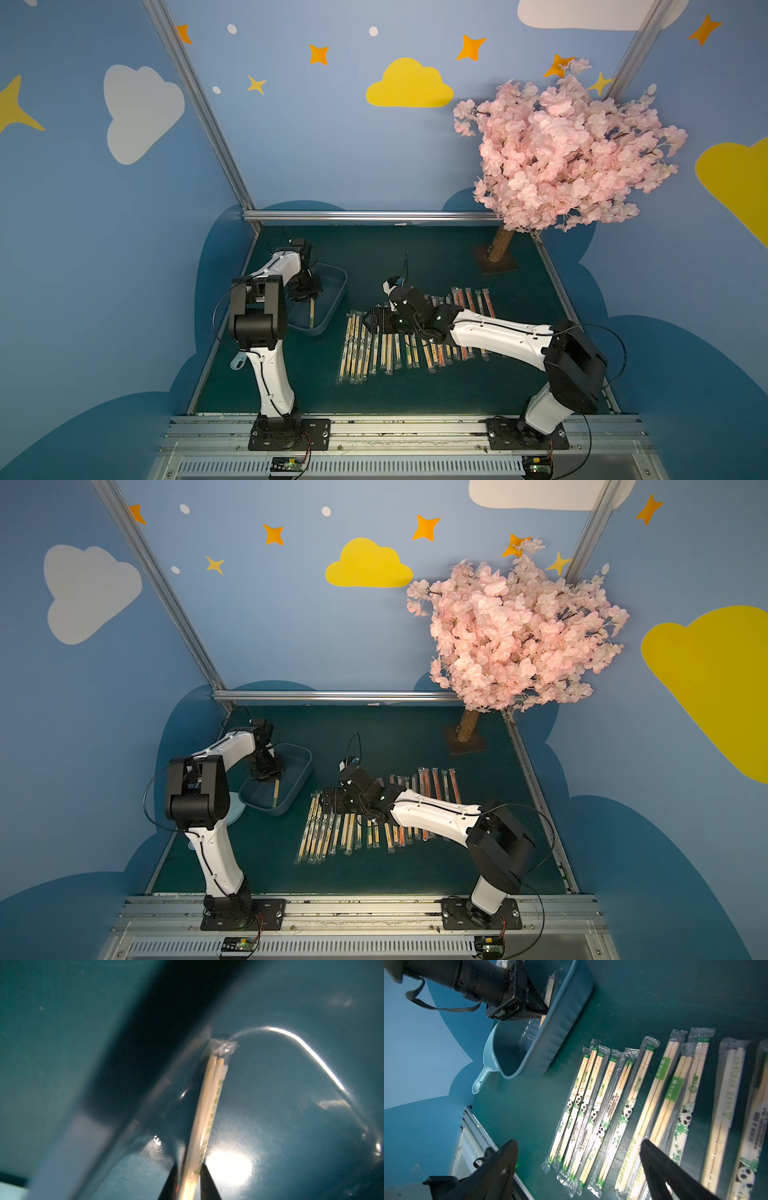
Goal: Take the paired disposable chopsticks out of the storage box
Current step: Pick up the paired disposable chopsticks from the storage box, then place the paired disposable chopsticks at the center of the board.
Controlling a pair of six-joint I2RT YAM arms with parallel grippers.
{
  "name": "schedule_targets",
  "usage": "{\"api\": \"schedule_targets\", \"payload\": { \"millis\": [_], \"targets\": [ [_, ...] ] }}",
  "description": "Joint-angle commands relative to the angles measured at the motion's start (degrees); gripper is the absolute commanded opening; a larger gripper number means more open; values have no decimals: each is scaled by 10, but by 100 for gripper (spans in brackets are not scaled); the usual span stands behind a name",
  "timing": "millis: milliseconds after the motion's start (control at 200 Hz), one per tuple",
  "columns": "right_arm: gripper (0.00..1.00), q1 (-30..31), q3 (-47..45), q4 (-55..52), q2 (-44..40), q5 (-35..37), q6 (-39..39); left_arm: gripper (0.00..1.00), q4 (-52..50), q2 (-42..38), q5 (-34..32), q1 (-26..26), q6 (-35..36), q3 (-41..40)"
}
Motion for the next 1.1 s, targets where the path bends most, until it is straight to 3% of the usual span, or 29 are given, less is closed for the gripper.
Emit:
{"api": "schedule_targets", "payload": {
  "millis": [0, 375, 766, 1091],
  "targets": [
    [95, 2, -6, 4, -19, 8, -7, 16, -18, 6, 15, -1, 1, -11],
    [95, 3, -3, 2, -16, 6, -7, 3, -19, -20, 21, -8, -2, -7],
    [95, 3, 1, 1, -10, 4, -6, 3, -46, -93, 60, -14, 6, 45],
    [95, -6, -14, 1, -21, 14, 3, 3, -38, -163, 80, -91, -14, 12]
  ]
}}
